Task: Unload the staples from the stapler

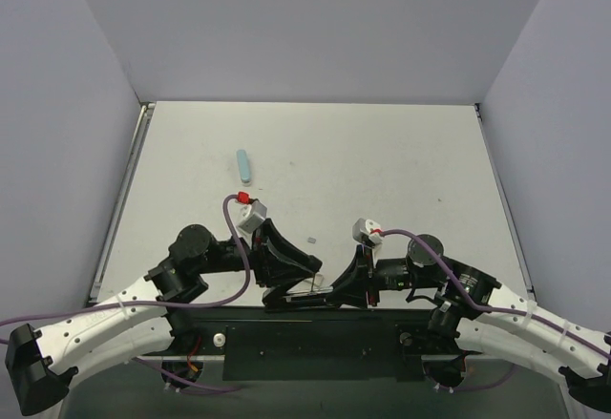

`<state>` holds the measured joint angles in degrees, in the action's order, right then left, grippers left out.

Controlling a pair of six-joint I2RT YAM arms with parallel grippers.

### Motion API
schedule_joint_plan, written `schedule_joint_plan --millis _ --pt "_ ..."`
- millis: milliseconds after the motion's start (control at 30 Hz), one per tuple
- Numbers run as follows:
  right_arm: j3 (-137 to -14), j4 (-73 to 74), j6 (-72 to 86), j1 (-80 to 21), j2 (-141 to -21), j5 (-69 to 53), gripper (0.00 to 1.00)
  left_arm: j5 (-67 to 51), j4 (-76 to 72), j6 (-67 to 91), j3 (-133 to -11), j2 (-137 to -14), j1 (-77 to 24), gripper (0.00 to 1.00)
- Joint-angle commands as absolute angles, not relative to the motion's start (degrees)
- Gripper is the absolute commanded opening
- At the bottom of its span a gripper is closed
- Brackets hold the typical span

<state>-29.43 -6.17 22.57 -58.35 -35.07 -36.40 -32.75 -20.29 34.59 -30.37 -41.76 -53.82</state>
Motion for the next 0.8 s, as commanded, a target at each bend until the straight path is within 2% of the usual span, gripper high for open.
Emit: schedule_joint_plan --millis 0,333,400,633,767 --pt "-28.39 -3.08 23.47 -59.15 -35.51 -35.86 0.00 -29.35 -32.52 36.91 -34.19 -41.48 -53.53 0.00" --pt "-34.97 1.93 23.65 -59.15 -35.07 -24.18 0.01 -31.73 -33.22 36.39 -33.66 -45.79 -53.53 0.00" --pt "-36.56 3.16 23.03 -59.15 -35.33 -22.85 0.06 -31.38 -33.14 36.12 -33.49 -45.97 -53.53 0.00" --pt "-41.48 9.04 20.66 -59.15 -35.60 -19.87 0.32 -28.22 -29.80 34.11 -33.49 -44.30 -53.61 0.00" --pt "-44.20 11.86 19.25 -59.15 -34.45 -17.85 0.39 -25.59 -26.55 32.52 -34.01 -43.42 -53.53 0.00"
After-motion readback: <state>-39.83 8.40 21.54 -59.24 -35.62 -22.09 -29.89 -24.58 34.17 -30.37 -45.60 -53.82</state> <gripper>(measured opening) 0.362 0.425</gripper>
